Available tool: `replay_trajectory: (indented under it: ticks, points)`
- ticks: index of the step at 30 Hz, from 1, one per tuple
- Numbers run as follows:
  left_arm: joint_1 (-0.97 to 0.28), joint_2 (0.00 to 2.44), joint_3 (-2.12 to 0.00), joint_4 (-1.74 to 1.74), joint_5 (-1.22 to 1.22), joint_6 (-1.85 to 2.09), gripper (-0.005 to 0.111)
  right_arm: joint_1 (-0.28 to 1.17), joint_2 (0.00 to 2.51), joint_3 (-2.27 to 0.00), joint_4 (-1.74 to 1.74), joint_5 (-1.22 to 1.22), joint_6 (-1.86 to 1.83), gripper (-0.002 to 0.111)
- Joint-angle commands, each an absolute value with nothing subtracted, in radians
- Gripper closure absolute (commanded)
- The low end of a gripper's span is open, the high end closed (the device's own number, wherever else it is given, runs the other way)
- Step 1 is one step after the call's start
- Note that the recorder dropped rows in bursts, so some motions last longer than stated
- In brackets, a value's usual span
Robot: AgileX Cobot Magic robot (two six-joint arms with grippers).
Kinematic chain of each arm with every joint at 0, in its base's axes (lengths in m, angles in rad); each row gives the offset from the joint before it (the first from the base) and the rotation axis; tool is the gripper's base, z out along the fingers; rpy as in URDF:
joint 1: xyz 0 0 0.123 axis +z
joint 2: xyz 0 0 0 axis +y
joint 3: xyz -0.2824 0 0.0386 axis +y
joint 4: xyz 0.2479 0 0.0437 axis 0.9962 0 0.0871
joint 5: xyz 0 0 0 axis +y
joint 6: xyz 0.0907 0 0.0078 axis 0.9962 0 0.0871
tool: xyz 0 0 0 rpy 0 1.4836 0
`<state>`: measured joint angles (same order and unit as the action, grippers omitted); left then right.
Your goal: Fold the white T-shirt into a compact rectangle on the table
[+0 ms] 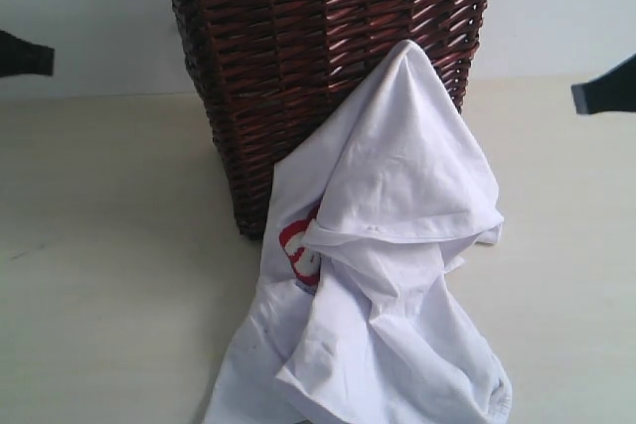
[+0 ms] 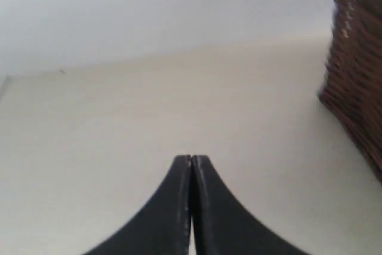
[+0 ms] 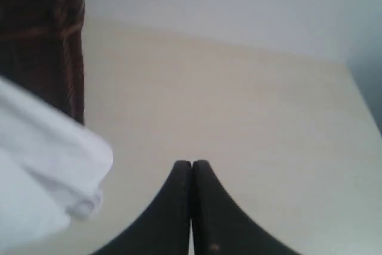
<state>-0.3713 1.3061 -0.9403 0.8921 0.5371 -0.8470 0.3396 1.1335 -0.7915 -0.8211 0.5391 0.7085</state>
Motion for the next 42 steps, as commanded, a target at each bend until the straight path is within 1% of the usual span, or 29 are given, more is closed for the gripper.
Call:
replay_trajectory:
  ticks: [1, 4, 6, 8, 10, 13, 14, 15, 17, 19, 21, 23, 27, 32, 33, 35, 38, 42]
  points:
    - [-0.371, 1.351, -1.052, 0.081, 0.694, -0.041, 0.107, 0.338, 1.197, -0.892, -0.236, 0.795, -0.038, 0.108]
    - [-0.382, 1.349, -1.042, -0.116, 0.782, 0.114, 0.107, 0.338, 1.197, -0.878, 0.061, 0.806, -0.31, 0.108]
    - [-0.405, 1.349, -1.014, -0.166, 0.806, 0.171, 0.107, 0.338, 1.207, -0.848, 0.281, 0.806, -0.531, 0.108]
    - [-0.435, 1.357, -0.984, -0.207, 0.828, 0.216, 0.107, 0.338, 1.231, -0.814, 0.403, 0.806, -0.659, 0.108]
    - [-0.473, 1.371, -0.96, -0.26, 0.841, 0.285, 0.107, 0.338, 1.266, -0.782, 0.442, 0.806, -0.695, 0.101]
    - [-0.528, 1.39, -0.94, -0.296, 0.837, 0.346, 0.107, 0.392, 1.346, -0.77, 0.414, 0.815, -0.691, 0.083]
    - [-0.542, 1.395, -0.94, -0.294, 0.831, 0.346, 0.107, 0.423, 1.372, -0.77, 0.397, 0.815, -0.675, 0.079]
    - [-0.549, 1.401, -0.94, -0.293, 0.832, 0.346, 0.107, 0.46, 1.393, -0.77, 0.377, 0.815, -0.67, 0.077]
    - [-0.549, 1.407, -0.94, -0.293, 0.832, 0.346, 0.107, 0.528, 1.448, -0.764, 0.257, 0.796, -0.593, 0.077]
    - [-0.549, 1.408, -0.94, -0.293, 0.832, 0.346, 0.107, 0.572, 1.515, -0.762, 0.049, 0.763, -0.369, 0.077]
    - [-0.549, 1.408, -0.94, -0.293, 0.828, 0.346, 0.107, 0.594, 1.573, -0.762, -0.058, 0.749, -0.2, 0.077]
    - [-0.549, 1.408, -0.94, -0.293, 0.818, 0.346, 0.107, 0.616, 1.64, -0.772, -0.037, 0.74, -0.2, 0.077]
    - [-0.549, 1.408, -0.94, -0.293, 0.81, 0.346, 0.107, 0.675, 1.69, -0.812, 0.131, 0.708, -0.347, 0.077]
    - [-0.549, 1.408, -0.94, -0.295, 0.809, 0.344, 0.107, 0.698, 1.729, -0.814, 0.13, 0.613, -0.317, 0.078]
    - [-0.549, 1.408, -0.939, -0.295, 0.809, 0.344, 0.107, 0.698, 1.744, -0.814, 0.123, 0.611, -0.298, 0.08]
    - [-0.549, 1.408, -0.935, -0.3, 0.807, 0.344, 0.107, 0.698, 1.773, -0.814, 0.083, 0.611, -0.253, 0.088]
    - [-0.549, 1.408, -0.924, -0.304, 0.8, 0.344, 0.107, 0.698, 1.812, -0.814, -0.018, 0.596, -0.16, 0.108]
    - [-0.549, 1.408, -0.919, -0.304, 0.798, 0.338, 0.107, 0.698, 1.831, -0.814, -0.164, 0.61, 0.017, 0.108]
